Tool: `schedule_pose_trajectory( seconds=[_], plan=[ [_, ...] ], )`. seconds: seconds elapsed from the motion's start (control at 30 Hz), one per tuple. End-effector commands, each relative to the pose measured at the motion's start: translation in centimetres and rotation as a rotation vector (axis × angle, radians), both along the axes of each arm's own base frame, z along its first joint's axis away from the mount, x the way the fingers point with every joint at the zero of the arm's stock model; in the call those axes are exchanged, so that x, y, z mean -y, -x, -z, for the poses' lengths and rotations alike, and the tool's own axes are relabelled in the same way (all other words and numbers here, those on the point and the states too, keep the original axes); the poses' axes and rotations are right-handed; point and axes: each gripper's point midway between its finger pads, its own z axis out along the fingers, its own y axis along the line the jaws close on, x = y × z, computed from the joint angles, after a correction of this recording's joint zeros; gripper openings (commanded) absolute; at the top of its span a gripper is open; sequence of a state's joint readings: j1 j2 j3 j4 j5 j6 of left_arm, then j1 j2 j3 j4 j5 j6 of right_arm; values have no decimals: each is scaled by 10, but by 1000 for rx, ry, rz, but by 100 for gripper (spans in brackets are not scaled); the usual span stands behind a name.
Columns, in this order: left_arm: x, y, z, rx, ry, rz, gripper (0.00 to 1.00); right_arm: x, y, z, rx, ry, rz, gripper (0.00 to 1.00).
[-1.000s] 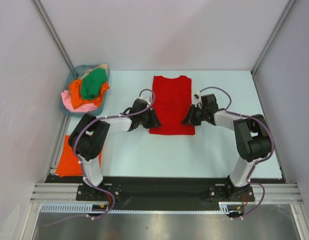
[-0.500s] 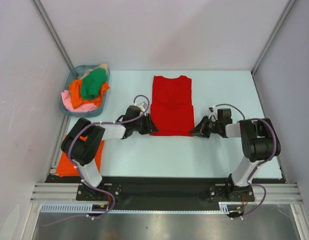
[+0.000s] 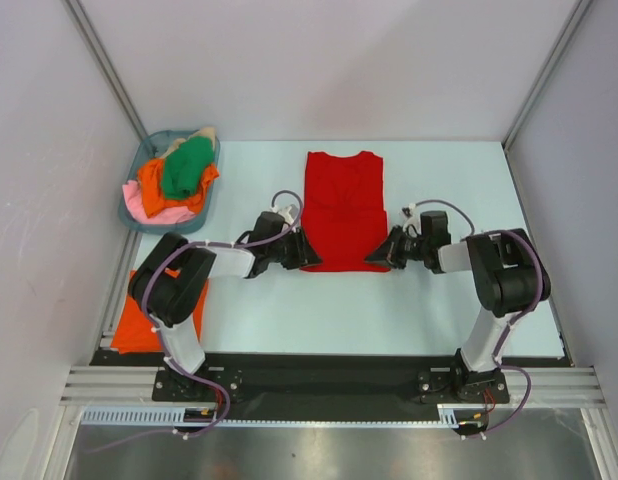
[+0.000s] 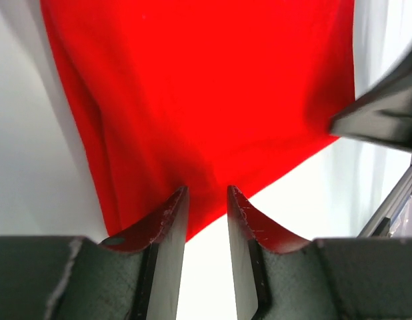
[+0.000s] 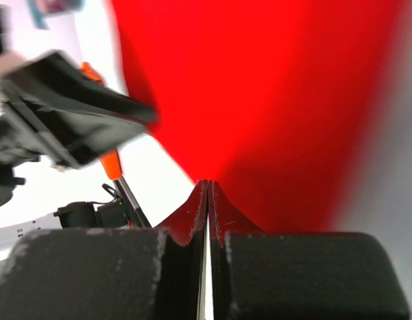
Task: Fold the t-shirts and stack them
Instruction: Fold the tshirt
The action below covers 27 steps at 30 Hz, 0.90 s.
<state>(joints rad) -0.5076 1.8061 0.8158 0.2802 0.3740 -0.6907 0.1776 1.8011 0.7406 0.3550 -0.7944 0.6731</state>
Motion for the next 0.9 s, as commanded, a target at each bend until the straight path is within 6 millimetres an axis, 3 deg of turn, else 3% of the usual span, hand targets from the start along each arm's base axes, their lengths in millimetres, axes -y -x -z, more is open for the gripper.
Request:
schedule_pose_trajectory(
  seconds=[0.0, 0.03, 0.1, 0.17, 0.27, 0.33, 0.37, 0.43, 0.47, 0.5, 0.53, 0.6, 0.67, 0.7, 0.73, 0.77, 0.87],
  plan=[
    [-23, 10, 15, -20, -50, -31, 36, 16, 8, 16, -28, -38, 32, 1],
    [-31, 15, 20, -31, -65, -39, 36, 21, 17, 23, -53, -39, 34, 1],
    [-37, 12, 7, 14, -47, -56, 36, 35, 21, 23, -54, -35, 61, 1],
    [-33, 7, -11, 61, -15, -51, 37, 39, 20, 11, -29, -18, 58, 1],
    [-17, -10, -44, 124, 65, -35, 37, 39, 4, -9, 29, -14, 59, 1],
    [-8, -31, -54, 144, 89, -39, 37, 37, -10, -18, 45, -22, 69, 1],
    [-5, -38, -54, 138, 99, -32, 37, 36, -25, -29, 76, -30, 71, 1],
    [3, -63, -48, 131, 102, -40, 37, 33, -42, -23, 66, -38, 74, 1],
    [3, -71, -45, 118, 110, -38, 37, 30, -61, -33, 101, -45, 69, 1],
    [7, -88, -53, 135, 129, -41, 36, 29, -67, -15, 57, -48, 68, 1],
    [8, -94, -32, 93, 130, -51, 36, 27, -74, -13, 53, -57, 70, 1],
    [6, -114, -31, 99, 154, -69, 37, 26, -98, -4, 60, -74, 91, 1],
    [2, -129, -15, 84, 139, -90, 37, 24, -115, 4, 45, -87, 100, 1],
    [5, -142, -21, 105, 146, -83, 37, 23, -129, -1, 65, -106, 97, 0],
    [4, -147, -16, 92, 139, -85, 37, 24, -133, 14, 37, -109, 105, 1],
    [0, -152, -3, 71, 133, -95, 37, 27, -140, 14, 46, -115, 118, 1],
    [-9, -171, -6, 73, 151, -115, 38, 42, -164, 17, 49, -110, 158, 1]
  ],
)
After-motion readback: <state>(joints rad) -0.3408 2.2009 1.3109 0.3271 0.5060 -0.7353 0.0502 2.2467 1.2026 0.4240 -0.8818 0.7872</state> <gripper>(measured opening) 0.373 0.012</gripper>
